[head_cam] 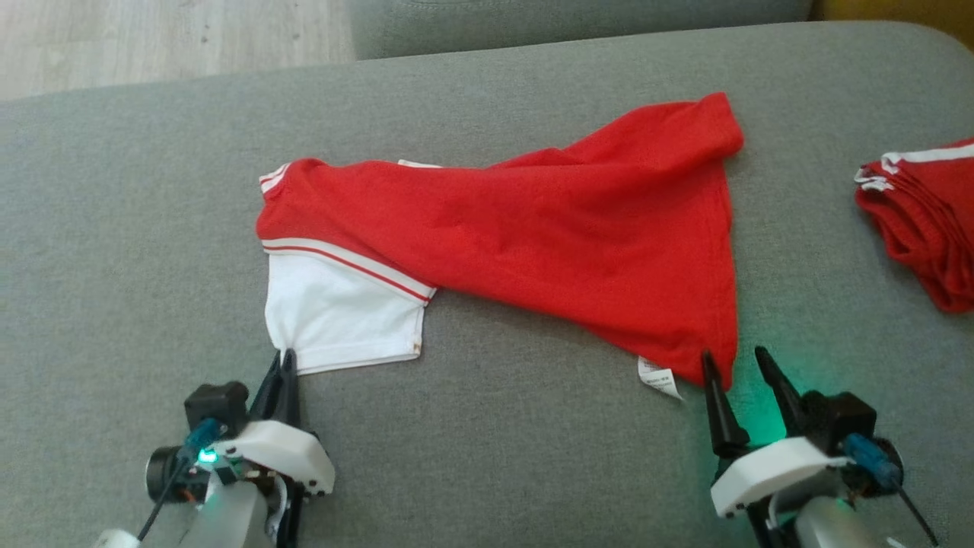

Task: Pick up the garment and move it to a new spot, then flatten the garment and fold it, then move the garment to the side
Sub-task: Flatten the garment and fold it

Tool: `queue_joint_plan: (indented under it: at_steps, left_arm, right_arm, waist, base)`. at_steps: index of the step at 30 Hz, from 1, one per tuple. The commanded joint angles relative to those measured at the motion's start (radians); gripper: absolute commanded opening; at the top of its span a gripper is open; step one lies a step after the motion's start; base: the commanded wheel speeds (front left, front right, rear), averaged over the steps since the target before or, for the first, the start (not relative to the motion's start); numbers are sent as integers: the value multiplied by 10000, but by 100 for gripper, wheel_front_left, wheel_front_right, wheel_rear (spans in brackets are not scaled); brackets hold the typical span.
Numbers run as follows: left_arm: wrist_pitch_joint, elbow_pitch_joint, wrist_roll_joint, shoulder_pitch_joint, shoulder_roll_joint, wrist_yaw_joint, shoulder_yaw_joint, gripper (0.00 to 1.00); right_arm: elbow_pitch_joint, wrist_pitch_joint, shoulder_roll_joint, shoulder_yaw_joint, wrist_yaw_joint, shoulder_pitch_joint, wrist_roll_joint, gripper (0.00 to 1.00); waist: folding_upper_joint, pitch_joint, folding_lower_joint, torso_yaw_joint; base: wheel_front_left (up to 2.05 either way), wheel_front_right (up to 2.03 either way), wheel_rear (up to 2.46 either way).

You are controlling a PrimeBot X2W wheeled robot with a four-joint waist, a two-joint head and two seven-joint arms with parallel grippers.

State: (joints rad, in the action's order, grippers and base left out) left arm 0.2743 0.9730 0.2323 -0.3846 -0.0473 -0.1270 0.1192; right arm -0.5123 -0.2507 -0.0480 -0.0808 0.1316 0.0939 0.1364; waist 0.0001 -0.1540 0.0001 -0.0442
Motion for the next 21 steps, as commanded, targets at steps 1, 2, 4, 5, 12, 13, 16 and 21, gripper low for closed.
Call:
queue_joint_plan:
  at_steps: [1,2,4,5,12,13,16,21]
  left_arm:
    - [-125,155,64,168,-58,-28,-57,0]
    - [-125,102,141,200,-53,-30,45,0]
    - [-125,-27,288,315,-48,-32,218,0]
    - [-125,-98,346,384,-47,-33,294,0]
    - [-125,-818,465,837,-118,-35,363,0]
    - [-125,-942,463,904,-133,-35,347,0]
    - [-125,-1290,449,1126,-172,-35,282,0]
    - [-125,-2116,360,1489,-239,-35,89,0]
  right_arm:
    - [119,-111,-22,-178,-9,114,88,100]
    - [-35,-111,-22,-177,-9,98,144,100]
    - [-407,-111,-22,-161,-9,95,318,100]
    - [-613,-111,-22,-186,-9,111,392,100]
    - [-1875,-111,-22,-485,-9,482,996,0]
    - [-1949,-111,-22,-502,-9,526,1013,0]
    - [-2059,-111,-22,-480,-9,580,1053,0]
    - [-1420,-111,-22,-302,-9,477,1251,0]
  waist:
    - [-1,36,-1,53]
    - [-1,54,-1,86]
    - [-1,95,-1,157]
    - [-1,116,-1,193]
    - [-1,232,-1,407]
    - [-1,262,-1,427]
    - [-1,387,-1,474]
    - [-1,749,-1,484]
  base:
    - [0,0,0]
    - [0,0,0]
    - [0,0,0]
    - [0,0,0]
    - [0,0,0]
    - [0,0,0]
    - [0,0,0]
    - [0,0,0]
